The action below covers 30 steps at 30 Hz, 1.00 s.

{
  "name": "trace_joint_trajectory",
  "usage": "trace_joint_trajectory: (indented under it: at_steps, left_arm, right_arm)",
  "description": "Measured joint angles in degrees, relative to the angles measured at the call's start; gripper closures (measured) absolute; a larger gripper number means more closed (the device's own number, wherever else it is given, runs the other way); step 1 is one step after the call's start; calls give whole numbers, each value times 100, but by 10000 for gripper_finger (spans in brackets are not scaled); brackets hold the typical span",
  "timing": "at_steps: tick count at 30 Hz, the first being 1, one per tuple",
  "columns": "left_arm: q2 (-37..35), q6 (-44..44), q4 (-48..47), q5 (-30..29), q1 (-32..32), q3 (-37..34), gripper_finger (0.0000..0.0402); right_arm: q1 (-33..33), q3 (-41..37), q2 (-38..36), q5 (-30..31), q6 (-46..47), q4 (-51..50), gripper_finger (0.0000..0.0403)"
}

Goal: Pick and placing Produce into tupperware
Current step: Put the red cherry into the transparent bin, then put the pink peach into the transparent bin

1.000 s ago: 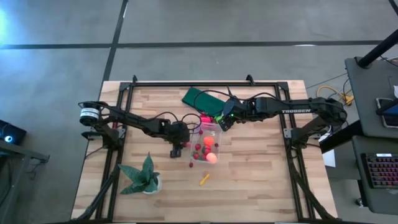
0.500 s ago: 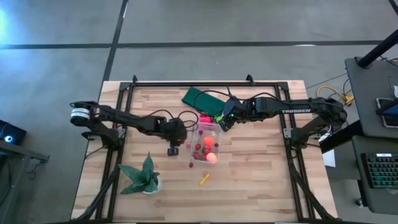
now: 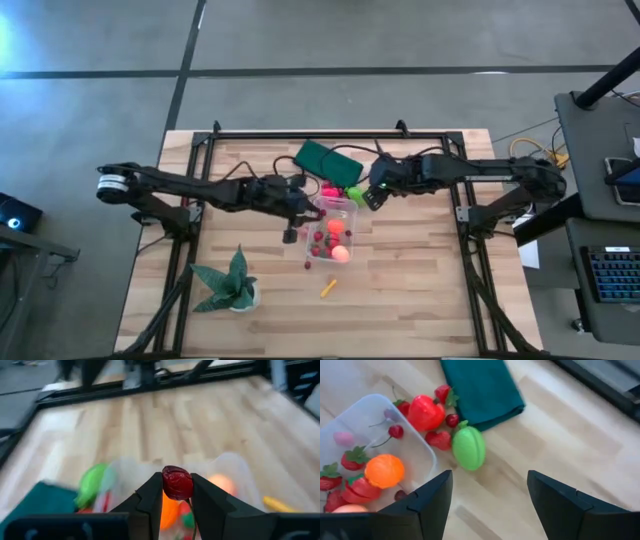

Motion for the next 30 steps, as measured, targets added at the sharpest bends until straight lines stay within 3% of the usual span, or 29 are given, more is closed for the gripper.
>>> trace_joint_trajectory:
  at_steps: [8, 13, 20, 30]
  left_arm:
    - [1166, -969, 16, 208, -1, 506, 316]
    - [1586, -1797, -51, 209, -10, 904, 259]
    - [1494, -1954, -1330, 207, -10, 1418, 177]
    - [631, -2324, -2688, 206, -230, 1356, 169]
  right_arm:
    - [296, -63, -881, 744, 277, -546, 150]
    - [473, -360, -1404, 882, 662, -636, 147]
    - [811, -1153, -1971, 824, 1329, -607, 149]
    - [1365, -2000, -1915, -226, 1340, 1441, 149]
